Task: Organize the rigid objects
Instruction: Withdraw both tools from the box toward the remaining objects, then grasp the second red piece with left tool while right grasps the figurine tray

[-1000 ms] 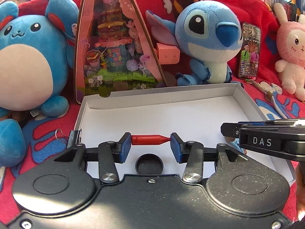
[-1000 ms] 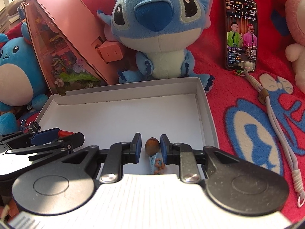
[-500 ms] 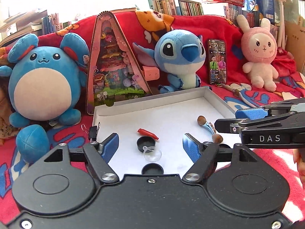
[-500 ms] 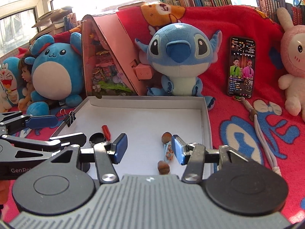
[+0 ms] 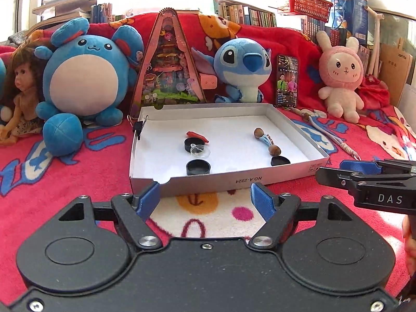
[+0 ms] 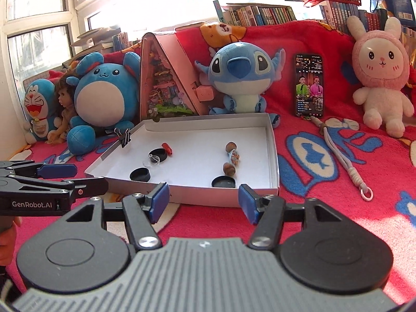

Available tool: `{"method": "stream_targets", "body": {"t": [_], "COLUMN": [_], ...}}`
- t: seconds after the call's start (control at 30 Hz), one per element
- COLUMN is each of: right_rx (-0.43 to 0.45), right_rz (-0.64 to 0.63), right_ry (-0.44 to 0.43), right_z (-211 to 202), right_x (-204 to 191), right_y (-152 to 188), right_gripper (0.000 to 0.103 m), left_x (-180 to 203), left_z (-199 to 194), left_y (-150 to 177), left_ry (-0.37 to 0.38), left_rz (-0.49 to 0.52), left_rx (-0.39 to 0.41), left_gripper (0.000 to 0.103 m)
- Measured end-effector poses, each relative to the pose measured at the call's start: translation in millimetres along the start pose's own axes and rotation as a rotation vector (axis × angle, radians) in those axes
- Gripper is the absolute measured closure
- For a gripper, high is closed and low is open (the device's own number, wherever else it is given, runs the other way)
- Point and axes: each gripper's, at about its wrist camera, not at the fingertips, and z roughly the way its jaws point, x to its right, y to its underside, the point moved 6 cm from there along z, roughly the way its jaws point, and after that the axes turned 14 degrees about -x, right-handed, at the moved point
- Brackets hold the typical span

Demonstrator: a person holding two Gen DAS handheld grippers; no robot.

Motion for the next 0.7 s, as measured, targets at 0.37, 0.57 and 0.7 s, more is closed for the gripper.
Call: {"method": "stream_targets", "body": {"t": [0.37,0.57,0.7], "right_rx": [0.021,0.030,0.023], "right_rz": [0.030,0.000,-0.010], "right_ry": [0.118,0.168,0.177], "right_z": [-11.8,-15.7,-13.3], "right_x": [-6.9,-15.4,-19.6], "right_y": [55.1,69.6,74.2], "right_gripper": [0.031,0.031,0.031], "left_x": [7.4,14.3,19.6], "left_z": [5.0,16.5,23.4], "left_y": [50.2,55.7,54.5], "left_ry": [-0.062,-0.056,-0.036], "left_rz": [-0.048,-0.047,-0.050], "left_rx": [-0.012,-0.040,-0.044], "left_gripper": [0.028,0.035,0.039]}}
